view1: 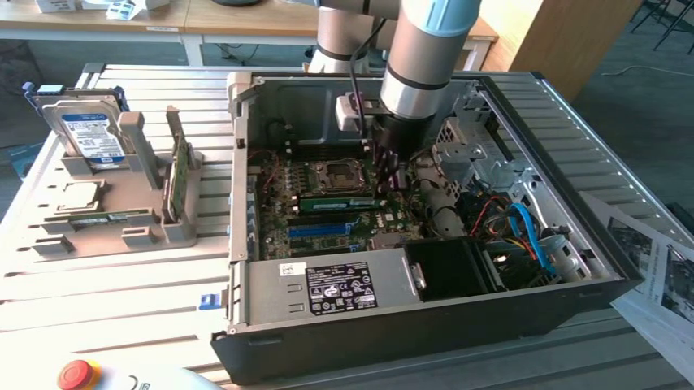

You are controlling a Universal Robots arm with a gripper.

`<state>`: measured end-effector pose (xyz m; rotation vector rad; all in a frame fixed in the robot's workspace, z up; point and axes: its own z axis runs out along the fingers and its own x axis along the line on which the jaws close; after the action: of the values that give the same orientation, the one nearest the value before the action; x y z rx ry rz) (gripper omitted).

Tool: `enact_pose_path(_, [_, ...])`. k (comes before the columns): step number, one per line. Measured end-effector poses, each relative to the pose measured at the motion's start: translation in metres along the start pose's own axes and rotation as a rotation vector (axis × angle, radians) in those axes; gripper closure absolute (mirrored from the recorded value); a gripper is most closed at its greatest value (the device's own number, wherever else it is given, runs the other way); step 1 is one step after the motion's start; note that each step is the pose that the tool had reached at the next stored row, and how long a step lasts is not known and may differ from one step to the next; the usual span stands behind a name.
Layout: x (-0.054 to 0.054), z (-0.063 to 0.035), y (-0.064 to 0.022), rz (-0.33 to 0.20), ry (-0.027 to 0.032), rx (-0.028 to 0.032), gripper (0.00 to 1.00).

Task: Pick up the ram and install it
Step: 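Press down the ram until it locks into place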

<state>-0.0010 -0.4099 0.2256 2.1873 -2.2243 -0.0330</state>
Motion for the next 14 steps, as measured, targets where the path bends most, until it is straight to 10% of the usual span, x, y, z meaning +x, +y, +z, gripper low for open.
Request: enact_pose_path(14, [0.0, -0.0152, 0.0004, 0.0, -0.0001, -0.0016, 0.89])
